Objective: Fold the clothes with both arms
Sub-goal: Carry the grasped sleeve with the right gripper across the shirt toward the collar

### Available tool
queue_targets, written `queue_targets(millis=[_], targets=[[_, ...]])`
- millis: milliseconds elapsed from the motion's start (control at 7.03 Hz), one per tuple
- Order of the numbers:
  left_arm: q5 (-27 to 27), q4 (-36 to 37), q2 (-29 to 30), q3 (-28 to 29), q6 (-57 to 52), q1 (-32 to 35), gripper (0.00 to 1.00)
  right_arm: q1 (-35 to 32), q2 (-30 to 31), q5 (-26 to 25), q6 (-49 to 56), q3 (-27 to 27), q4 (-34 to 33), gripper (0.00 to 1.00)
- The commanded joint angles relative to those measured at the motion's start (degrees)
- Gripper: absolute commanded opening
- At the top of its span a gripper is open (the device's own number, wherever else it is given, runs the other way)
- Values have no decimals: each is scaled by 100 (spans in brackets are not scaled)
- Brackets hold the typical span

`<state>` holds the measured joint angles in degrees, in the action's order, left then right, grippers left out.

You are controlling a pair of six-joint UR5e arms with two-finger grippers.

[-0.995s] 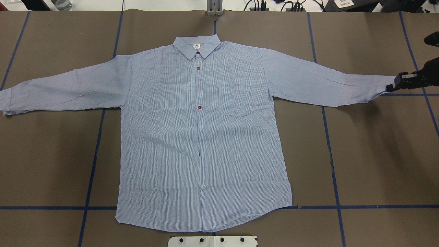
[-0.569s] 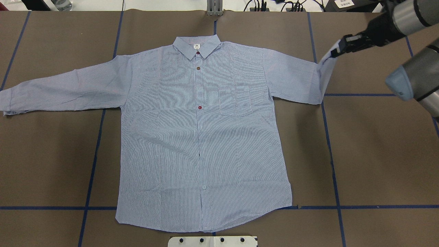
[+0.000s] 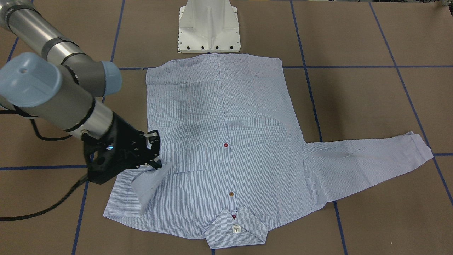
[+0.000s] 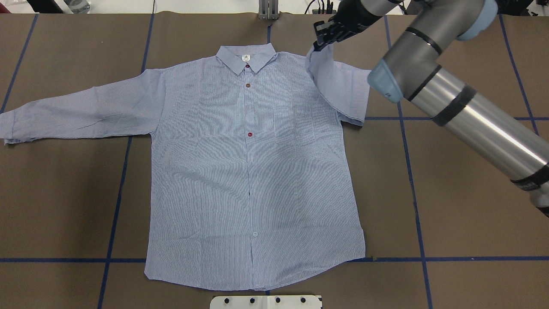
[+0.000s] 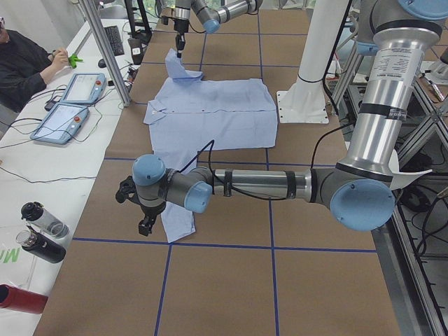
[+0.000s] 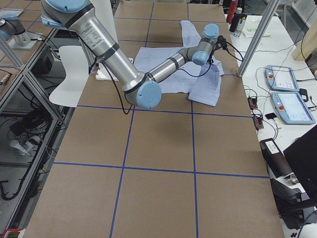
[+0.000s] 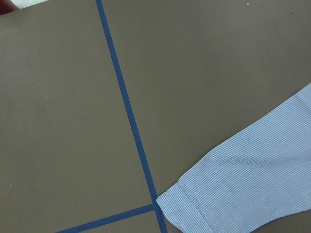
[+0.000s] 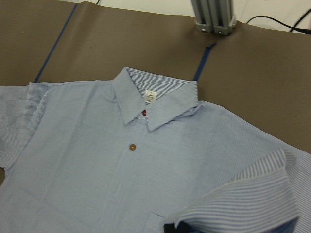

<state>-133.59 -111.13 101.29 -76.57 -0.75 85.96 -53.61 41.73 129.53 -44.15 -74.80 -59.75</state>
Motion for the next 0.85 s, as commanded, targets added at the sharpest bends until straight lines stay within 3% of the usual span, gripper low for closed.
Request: queue_targets(millis=[0, 284, 711], targets=[[0, -321, 14, 318, 48, 0, 99, 533, -1249, -594, -6, 963, 7, 0], [0, -322, -3, 353, 57, 18, 99, 929, -2017, -1243, -15, 1510, 7, 0], [9, -322, -21, 380, 57, 18, 99, 1386, -2204, -1991, 2, 1818, 42, 0]])
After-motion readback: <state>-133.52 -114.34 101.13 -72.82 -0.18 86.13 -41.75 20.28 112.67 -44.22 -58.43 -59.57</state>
